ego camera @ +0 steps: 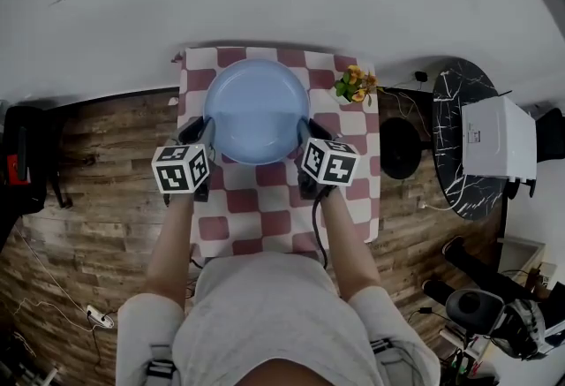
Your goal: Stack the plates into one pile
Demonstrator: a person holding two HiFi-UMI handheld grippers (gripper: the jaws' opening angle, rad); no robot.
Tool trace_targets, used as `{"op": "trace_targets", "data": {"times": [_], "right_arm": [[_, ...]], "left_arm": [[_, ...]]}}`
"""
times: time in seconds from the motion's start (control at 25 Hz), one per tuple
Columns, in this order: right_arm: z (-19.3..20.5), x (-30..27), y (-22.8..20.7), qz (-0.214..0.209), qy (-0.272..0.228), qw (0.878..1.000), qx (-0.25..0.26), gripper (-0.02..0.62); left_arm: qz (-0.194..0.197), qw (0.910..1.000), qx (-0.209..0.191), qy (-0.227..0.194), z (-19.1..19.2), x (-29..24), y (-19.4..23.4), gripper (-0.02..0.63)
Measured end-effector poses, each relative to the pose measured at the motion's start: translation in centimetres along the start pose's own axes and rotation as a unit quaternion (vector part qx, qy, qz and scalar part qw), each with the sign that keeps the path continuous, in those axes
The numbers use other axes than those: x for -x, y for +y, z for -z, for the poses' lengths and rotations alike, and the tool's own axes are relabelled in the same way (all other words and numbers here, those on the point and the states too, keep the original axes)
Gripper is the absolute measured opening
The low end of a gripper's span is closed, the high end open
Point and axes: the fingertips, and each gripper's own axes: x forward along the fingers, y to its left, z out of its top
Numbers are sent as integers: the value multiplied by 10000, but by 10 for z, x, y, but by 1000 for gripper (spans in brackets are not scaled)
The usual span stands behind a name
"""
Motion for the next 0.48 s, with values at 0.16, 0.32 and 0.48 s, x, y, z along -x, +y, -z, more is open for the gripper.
{"op": "trace_targets", "data": {"times": [0.16,0.32,0.48], "right_arm": [[9,-12,-2,69,156,9999,-15,57],[15,-23,-4,121,304,9995,-15,57],[18,-31,-5,153,418,9990,26,57]], "left_arm": [[-1,9999,31,159,8,-10,9,77],[-16,9996,74,288,14,-18,15,77],[-41,9992,112,388,20,-24,21,78]]}}
